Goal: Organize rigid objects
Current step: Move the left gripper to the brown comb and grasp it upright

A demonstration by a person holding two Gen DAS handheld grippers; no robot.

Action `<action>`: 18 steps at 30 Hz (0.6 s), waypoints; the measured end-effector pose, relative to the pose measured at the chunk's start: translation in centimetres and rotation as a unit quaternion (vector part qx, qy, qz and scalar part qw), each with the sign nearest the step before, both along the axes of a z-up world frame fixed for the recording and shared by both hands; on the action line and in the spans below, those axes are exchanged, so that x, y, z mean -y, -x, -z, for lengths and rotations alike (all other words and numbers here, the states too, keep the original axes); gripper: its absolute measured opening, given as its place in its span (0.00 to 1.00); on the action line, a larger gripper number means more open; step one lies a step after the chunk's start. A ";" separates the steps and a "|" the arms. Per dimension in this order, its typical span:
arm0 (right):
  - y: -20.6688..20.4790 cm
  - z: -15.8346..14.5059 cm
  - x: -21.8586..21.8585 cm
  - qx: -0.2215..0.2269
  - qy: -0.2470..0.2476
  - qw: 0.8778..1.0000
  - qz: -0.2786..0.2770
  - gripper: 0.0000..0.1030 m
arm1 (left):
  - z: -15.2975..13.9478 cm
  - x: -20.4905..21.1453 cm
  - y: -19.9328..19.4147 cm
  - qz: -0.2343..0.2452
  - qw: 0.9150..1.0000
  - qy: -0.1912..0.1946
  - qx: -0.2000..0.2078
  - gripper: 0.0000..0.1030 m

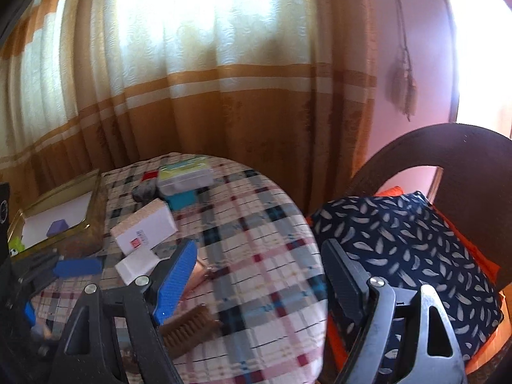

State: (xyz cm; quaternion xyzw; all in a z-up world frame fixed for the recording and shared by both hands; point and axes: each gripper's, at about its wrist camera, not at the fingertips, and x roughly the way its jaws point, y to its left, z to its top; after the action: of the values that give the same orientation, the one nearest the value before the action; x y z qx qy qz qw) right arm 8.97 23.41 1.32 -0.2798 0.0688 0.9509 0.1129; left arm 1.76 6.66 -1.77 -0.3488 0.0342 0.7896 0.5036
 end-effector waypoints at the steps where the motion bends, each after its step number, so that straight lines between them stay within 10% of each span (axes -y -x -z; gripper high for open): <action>1: 0.1 0.0 -0.3 0.002 0.003 1.000 0.001 0.79 | 0.1 -0.4 -0.1 0.009 1.000 0.003 0.004 1.00; 12: 0.0 -0.1 -1.1 0.000 0.012 1.000 0.004 0.79 | 1.5 -3.6 -0.3 0.054 0.997 0.040 0.043 0.92; 18: 0.0 -0.3 -1.4 -0.001 0.011 1.000 0.007 0.79 | 1.6 -3.2 -0.3 0.066 0.995 0.036 0.058 0.68</action>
State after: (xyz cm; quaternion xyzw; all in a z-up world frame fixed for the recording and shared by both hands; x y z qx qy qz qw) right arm 9.00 24.77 1.60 -0.2797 0.0815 0.9496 0.1160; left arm 2.09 9.82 -3.36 -0.4087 0.0560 0.7312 0.5433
